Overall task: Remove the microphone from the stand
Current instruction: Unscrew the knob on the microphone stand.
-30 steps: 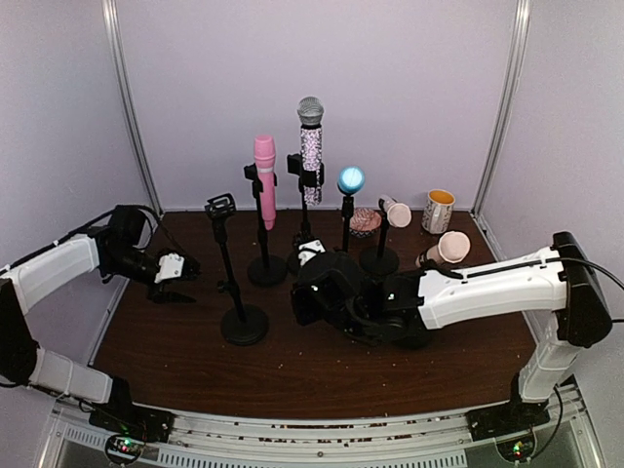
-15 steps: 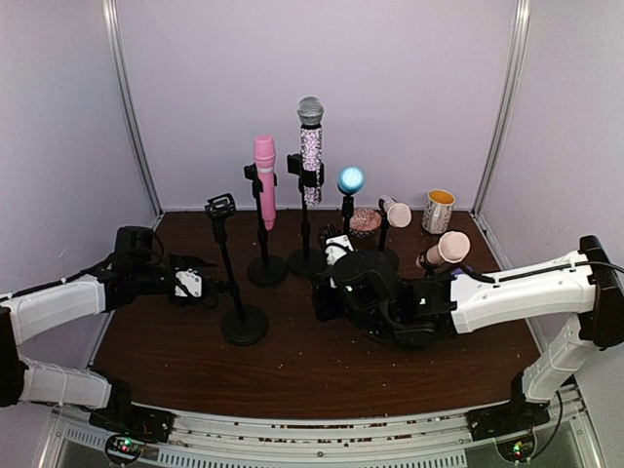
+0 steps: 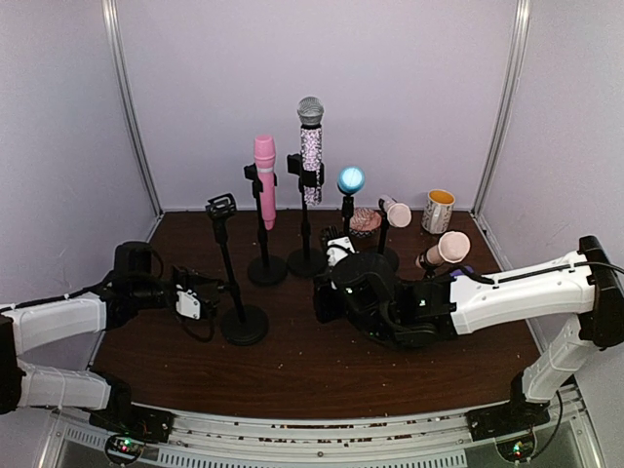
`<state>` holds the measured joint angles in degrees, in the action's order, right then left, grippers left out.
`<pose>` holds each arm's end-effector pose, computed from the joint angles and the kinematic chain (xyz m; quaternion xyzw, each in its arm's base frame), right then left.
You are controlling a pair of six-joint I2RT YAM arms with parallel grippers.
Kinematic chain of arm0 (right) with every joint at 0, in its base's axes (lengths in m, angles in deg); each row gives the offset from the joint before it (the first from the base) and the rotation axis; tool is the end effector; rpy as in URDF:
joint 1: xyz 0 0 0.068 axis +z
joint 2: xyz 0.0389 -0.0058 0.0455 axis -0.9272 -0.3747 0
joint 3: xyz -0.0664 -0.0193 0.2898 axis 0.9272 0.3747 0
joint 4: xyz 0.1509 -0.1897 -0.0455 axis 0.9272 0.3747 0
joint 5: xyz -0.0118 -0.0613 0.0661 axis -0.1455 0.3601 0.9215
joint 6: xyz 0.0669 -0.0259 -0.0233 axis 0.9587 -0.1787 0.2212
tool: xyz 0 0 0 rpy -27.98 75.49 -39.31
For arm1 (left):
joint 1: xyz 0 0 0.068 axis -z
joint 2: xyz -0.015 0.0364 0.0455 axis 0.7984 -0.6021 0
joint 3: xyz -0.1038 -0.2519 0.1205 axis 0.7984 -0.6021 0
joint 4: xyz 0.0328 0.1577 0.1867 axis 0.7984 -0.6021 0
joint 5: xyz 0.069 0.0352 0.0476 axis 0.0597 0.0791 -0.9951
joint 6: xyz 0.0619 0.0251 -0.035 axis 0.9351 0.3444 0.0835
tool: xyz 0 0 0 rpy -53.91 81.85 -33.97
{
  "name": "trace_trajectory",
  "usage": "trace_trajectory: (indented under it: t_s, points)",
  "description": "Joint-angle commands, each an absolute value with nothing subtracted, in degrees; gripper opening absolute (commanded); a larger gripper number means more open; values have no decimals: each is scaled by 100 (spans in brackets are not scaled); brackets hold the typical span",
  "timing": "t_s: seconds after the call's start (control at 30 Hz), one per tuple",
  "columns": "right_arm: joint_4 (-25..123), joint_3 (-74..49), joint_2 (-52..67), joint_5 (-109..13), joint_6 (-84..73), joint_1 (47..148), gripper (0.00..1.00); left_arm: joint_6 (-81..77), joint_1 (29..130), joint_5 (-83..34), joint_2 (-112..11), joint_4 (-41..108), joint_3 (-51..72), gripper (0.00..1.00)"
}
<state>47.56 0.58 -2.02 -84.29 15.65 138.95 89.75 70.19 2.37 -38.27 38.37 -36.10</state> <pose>0.1493 0.3383 0.2879 -0.1827 0.8168 0.2432 0.4902 0.1951 -0.0987 0.2177 0.7198 0.4343 0.0249 0.5410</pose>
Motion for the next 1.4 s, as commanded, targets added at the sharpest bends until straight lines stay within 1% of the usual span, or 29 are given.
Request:
trace_trajectory:
  t_s: [0.0,0.37,0.47,0.6,0.73,0.87,1.07,1.13,1.2,1.23,1.33,1.37]
  points:
    - [4778,80,-166,-8628,1664,13875,4,9125,7042,402,-3987,4757,-3782,45]
    - [4712,94,-231,-8631,1717,13873,0,9096,7046,391,-4141,5253,-3984,39]
    - [4718,75,-264,-8629,1709,13875,0,8988,7043,425,-4144,5329,-4004,35]
    - [4753,50,-284,-8622,1715,13875,0,8846,7047,414,-4147,5341,-3978,25]
    - [4773,52,-289,-8621,1726,13874,0,8770,7044,407,-4105,5217,-3961,20]
    - [4796,23,-295,-8622,1726,13875,0,8652,7046,428,-4067,5052,-3932,18]
    - [4843,-5,-301,-8622,1716,13870,0,8304,7046,429,-4035,4332,-3607,19]
    - [4858,-20,-299,-8626,1719,13874,0,8198,7041,452,-4058,3799,-3408,20]
    - [4867,-24,-287,-8633,1711,13872,0,7985,7047,440,-4070,3476,-3267,25]
    - [4864,-35,-287,-8643,1702,13875,0,7833,7047,417,-4082,3369,-3206,31]
    - [4899,-76,-294,-8656,1680,13875,0,7380,7033,271,-4072,3140,-3082,57]
    - [4902,-87,-291,-8661,1667,13875,0,7192,7033,218,-4063,3080,-3022,63]
